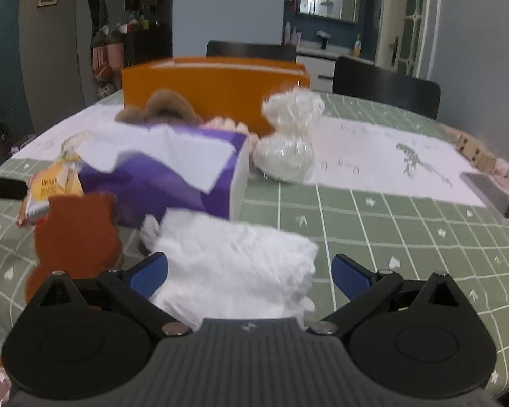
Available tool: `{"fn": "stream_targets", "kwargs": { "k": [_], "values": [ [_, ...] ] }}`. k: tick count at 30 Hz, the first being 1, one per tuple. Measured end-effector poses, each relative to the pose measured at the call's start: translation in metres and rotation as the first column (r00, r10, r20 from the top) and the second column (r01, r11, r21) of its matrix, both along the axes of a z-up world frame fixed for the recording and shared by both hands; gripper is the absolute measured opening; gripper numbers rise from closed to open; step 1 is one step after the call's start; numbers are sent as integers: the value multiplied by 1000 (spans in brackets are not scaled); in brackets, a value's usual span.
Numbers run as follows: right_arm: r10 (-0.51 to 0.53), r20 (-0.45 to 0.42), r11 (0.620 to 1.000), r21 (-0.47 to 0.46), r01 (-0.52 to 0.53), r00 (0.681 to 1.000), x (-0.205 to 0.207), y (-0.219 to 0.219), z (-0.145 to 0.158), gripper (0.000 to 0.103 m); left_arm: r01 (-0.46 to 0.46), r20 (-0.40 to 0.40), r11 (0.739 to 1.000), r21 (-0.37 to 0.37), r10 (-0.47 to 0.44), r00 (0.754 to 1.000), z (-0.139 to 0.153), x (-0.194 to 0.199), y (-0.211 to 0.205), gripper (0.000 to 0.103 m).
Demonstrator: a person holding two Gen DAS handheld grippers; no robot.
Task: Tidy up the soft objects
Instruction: 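Close the right gripper on the crumpled white tissue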
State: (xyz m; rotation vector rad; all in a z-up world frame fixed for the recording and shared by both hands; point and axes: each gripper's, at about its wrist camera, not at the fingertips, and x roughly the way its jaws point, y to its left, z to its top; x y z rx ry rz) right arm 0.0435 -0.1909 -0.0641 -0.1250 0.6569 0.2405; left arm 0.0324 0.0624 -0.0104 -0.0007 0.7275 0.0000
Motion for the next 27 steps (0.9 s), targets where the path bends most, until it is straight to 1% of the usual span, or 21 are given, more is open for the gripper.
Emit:
{"fn": "stream_targets", "kwargs": {
  "k": [3,5,8,10,15,18,19,20,22,23,24,25,26,27],
  "values": [
    [2,-12,1000,-27,-2,1000,0,-1,-7,101,1,-15,1000,11,0,1000,-4,5,7,103],
    [4,-20,999,-32,-5,1000,1,-1,-11,101,-5,-19,1000,-2,5,1000,-5,6,10,103],
    [14,-27,1000,-16,-15,1000,5,2,-14,101,-4,-26,999,-40,3,1000,-7,7,14,103],
    [12,-26,1000,-7,-12,1000,12,6,-16,101,4,-31,999,-51,-5,1000,-9,7,14,103],
    [36,-49,999,14,-36,998,28,14,-22,101,-5,-42,999,-47,3,999,-12,8,15,103],
    [32,-33,998,57,-30,999,32,11,-24,99,-20,-41,999,-42,18,999,-14,7,16,103],
    [30,-31,997,66,-28,999,32,11,-25,91,-22,-41,999,-39,20,999,-15,8,16,103],
    [31,-34,997,69,-28,999,33,10,-26,81,-21,-44,999,-37,20,999,-16,9,17,103],
    [41,-50,996,76,-37,998,35,9,-29,75,-19,-54,999,-32,17,998,-18,12,19,103],
    [50,-52,995,84,-46,997,34,8,-30,70,-19,-59,999,-33,17,998,-19,15,20,103],
    [61,-54,994,93,-56,997,34,6,-30,67,-21,-62,999,-40,19,998,-20,18,22,103],
    [69,-60,993,100,-63,996,34,5,-30,63,-26,-63,998,-53,22,998,-20,20,25,103],
    [75,-61,991,111,-68,995,33,3,-30,54,-30,-62,997,-71,26,998,-20,22,28,103],
    [85,-64,989,125,-76,994,33,2,-30,50,-34,-61,996,-83,29,998,-19,23,29,103]
  ]
}}
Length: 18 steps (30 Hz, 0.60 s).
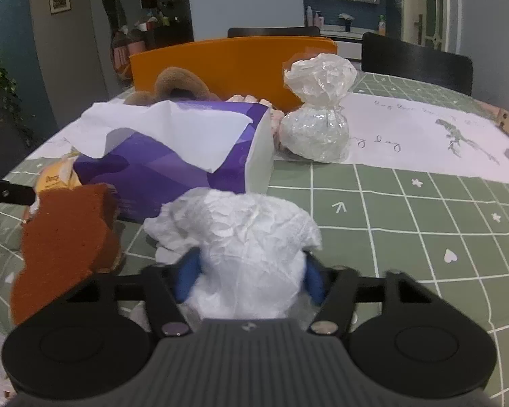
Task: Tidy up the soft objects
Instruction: 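Close the right gripper on the crumpled white tissue, then grasp the beige oval fabric pad with the left gripper while the right gripper holds the tissue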
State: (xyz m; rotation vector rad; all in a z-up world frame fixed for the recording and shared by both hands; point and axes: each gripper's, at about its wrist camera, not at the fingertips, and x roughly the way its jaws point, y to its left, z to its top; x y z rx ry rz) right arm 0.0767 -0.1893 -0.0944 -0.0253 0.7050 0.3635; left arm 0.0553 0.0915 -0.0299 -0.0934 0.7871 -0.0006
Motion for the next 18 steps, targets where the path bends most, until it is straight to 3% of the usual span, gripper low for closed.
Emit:
{"fn": "stream_targets", "kwargs": {
  "k": [2,4,9,14,16,18],
  "values": [
    [18,1,1000,16,-18,1000,-3,-2,1,39,-8,13,1000,-14,9,1000,2,3,3,103],
    [33,2,999,15,-33,999,-4,-2,1,36,-16,32,1000,-10,17,999,6,6,6,103],
    [50,9,999,-6,-50,999,-8,-1,1,35,-10,47,999,-44,12,999,14,19,15,103],
    [56,12,998,-19,-56,998,-8,-1,3,35,-10,8,999,-34,10,1000,12,41,20,103],
    [54,11,998,-14,-54,998,-8,-2,3,35,-22,0,997,-78,22,1000,11,53,30,103],
    [46,12,999,-13,-46,999,-9,-5,2,36,-63,-9,983,-171,62,998,7,65,46,103]
  ]
}}
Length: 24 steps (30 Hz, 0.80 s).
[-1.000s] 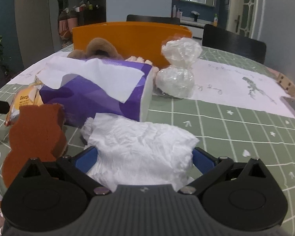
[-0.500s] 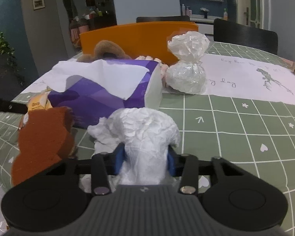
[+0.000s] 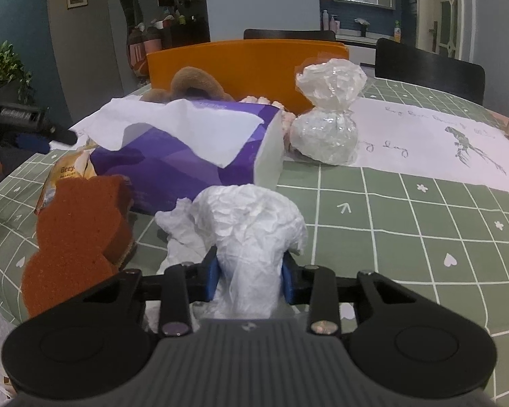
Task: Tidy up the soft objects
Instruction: 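Grasp the beige oval fabric pad with the left gripper while the right gripper holds the tissue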
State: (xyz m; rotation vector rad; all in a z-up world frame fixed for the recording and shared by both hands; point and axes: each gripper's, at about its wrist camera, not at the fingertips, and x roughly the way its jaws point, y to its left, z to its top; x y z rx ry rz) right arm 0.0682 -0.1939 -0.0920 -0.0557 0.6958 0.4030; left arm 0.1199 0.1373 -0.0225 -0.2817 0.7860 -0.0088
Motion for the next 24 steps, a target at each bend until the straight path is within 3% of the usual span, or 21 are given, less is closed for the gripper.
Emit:
{"fn": "stream_targets", "kwargs": {
  "k": [4,6,8,11,13,22,24],
  "values": [
    [-17,6,1000,0,17,1000,-3,-3,-1,39,-114,-46,974,-197,107,993,-10,22,34,103],
    [-21,11,1000,-4,21,1000,-3,-2,-1,40,-154,-89,945,-289,133,987,-20,32,47,103],
    [-27,19,1000,-12,27,999,-4,-1,-1,50,-184,-121,910,-371,149,981,-30,37,56,101],
    [-50,41,998,-35,51,998,-5,-1,-2,57,-218,-120,857,-467,183,976,-40,39,64,91],
    [-49,36,998,-28,50,998,-4,-2,-2,57,-234,-119,841,-488,201,972,-44,42,67,90],
    [-41,23,999,-16,41,999,0,-2,-3,53,-292,-106,826,-482,275,955,-45,62,67,82],
    [-44,19,999,-10,45,999,1,-3,-3,54,-288,-105,842,-456,271,957,-43,67,65,74]
  ]
}}
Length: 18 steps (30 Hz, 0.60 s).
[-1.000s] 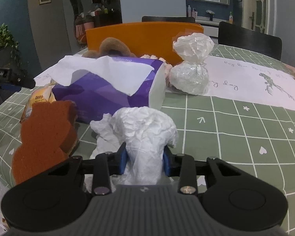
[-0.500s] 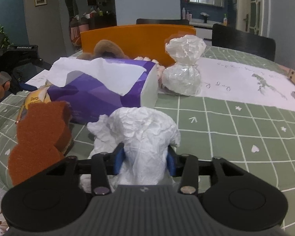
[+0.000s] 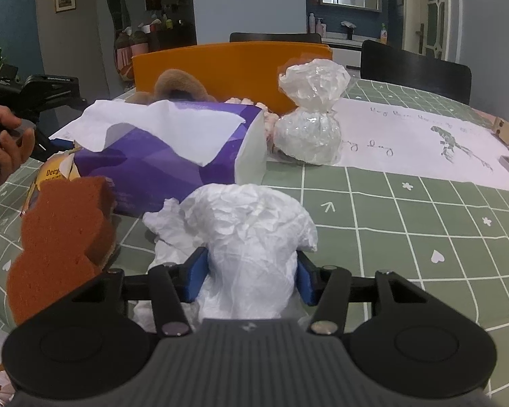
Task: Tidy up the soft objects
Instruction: 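Grasp the beige oval fabric pad with the left gripper while the right gripper holds the tissue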
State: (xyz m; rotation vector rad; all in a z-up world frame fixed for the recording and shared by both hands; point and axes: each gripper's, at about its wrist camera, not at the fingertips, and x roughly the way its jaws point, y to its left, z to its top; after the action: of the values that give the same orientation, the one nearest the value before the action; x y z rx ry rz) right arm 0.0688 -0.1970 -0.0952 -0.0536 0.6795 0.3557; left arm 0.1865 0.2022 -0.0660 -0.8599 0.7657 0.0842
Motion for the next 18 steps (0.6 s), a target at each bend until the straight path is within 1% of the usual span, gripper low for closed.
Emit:
{"fn": "stream_targets", "kwargs": {
  "k": [1,2,4,7,9,10,11,14,18],
  "values": [
    [-1,0,1000,0,1,1000,0,0,0,54,14,-8,1000,28,-14,1000,1,3,-3,56],
    [-1,1,1000,0,1,1000,0,0,0,54,28,-20,998,52,-27,999,1,5,-5,32],
    [-2,0,1000,1,2,1000,0,0,0,54,54,-46,997,59,-51,998,-3,9,-8,6],
    [-1,-4,1000,12,1,1000,1,-1,0,54,60,-17,996,62,-60,998,-6,3,-7,6],
    [0,-7,1000,26,1,1000,2,-3,0,48,61,4,996,64,-61,998,-3,-2,-6,6],
    [3,-11,999,35,-3,1000,3,-4,1,44,62,22,995,75,-64,998,0,-6,-5,5],
    [7,-13,999,41,-6,1000,4,-4,1,41,64,31,993,96,-67,997,5,-10,-5,5],
    [17,-9,999,39,-17,1000,5,-4,4,37,78,53,981,177,-88,995,22,-25,-4,5],
    [14,-4,999,49,-14,1000,7,-6,4,35,86,79,951,297,-115,990,44,-52,-1,5]
  ]
}}
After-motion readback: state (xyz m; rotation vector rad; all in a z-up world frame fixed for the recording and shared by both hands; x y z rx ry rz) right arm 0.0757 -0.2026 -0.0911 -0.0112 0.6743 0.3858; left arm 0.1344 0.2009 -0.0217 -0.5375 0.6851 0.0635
